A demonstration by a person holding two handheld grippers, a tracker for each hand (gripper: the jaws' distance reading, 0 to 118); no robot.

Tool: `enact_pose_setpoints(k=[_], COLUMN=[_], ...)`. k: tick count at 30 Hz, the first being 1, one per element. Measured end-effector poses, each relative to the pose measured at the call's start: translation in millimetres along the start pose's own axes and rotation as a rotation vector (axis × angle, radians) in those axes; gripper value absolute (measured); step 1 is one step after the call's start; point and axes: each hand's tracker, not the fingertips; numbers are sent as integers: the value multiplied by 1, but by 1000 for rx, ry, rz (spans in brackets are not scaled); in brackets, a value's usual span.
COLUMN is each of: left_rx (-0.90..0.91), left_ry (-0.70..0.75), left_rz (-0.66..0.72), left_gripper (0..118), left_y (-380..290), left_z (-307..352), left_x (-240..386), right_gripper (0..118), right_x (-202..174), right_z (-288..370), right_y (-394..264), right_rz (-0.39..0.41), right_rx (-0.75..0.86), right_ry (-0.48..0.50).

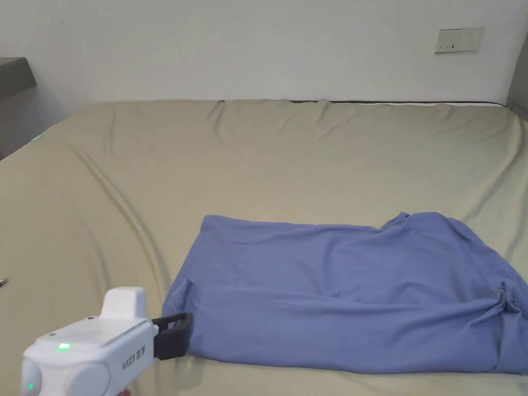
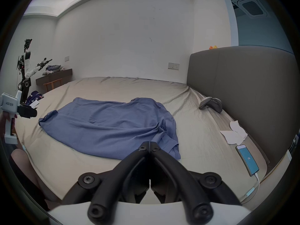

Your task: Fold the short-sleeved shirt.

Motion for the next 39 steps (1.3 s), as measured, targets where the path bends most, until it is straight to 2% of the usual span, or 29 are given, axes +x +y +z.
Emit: enact_pose_setpoints(k=[1,5,6,7,8,9,10,11,12,13,17,19,20,21,22,23,24,25,27,30,31,33,34,35,36,37,39], left_rx=[-25,-60,-89,-130,-183,-253,-307,-230,-170,-180,-119,-106,-95,-84,-80,-77,-78,-79,-87,-95,-101,-116,-128,-139,-142,-141,-135], left_ry=[-32,45,29,16,21,24,22,51,29,-9,-23,-41,-43,-46,-47,-46,-47,-50,-49,-40,-40,-40,-44,-48,-49,-50,-51], left_rz=[27,39,47,67,76,89,80,17,-27,-4,79,74,57,40,29,22,22,23,28,25,26,25,25,29,30,29,28], left_gripper=[114,104,96,72,53,44,44,29,25,7,6,6,6,6,6,6,6,6,6,6,6,6,6,6,6,6,6], left_y=[5,13,13,11,8,5,0,-4,-3,-3,3,5,5,7,7,7,7,10,9,8,7,7,6,5,5,4,5], left_z=[-10,-44,-53,-61,-69,-74,-78,-71,-63,-57,-31,-19,-15,-8,-5,-3,-2,-1,-1,-2,-2,-4,-5,-5,-6,-8,-4], left_x=[-1,0,-1,-3,-4,-2,-1,2,4,3,5,6,8,11,12,13,15,17,19,23,24,21,22,22,21,18,19], right_gripper=[0,0,0,0,0,0,0,0,0,0,0,2,7,25,63,85,98,101,101,98,86,52,49,29,12,12,12], right_x=[1,2,1,2,3,5,6,7,9,10,14,21,26,32,39,43,47,49,56,66,70,76,75,73,72,69,61], right_z=[0,1,3,3,3,3,4,4,4,3,-4,-15,-23,-35,-49,-60,-73,-85,-111,-146,-154,-164,-164,-157,-155,-155,-147], right_y=[0,-1,0,0,-1,-1,-1,-1,-1,-1,-1,5,8,7,10,7,9,9,9,-2,-7,-20,-24,-22,-21,-23,-19], right_rz=[-6,2,0,-3,-5,-7,-10,-12,-14,-15,-15,14,17,-51,-43,-71,-64,-66,-72,-148,-183,-291,-331,-295,-270,-294,-235], right_rx=[-2,-2,-3,-5,-7,-9,-8,-8,-9,-12,-24,-35,-64,-167,-156,-217,-207,-206,-246,-357,-409,-523,-518,-424,-410,-415,-402], right_ry=[0,-10,-9,-9,-12,-15,-16,-17,-17,-10,-12,-7,2,25,24,44,33,15,-24,-59,-42,54,82,37,57,132,41])
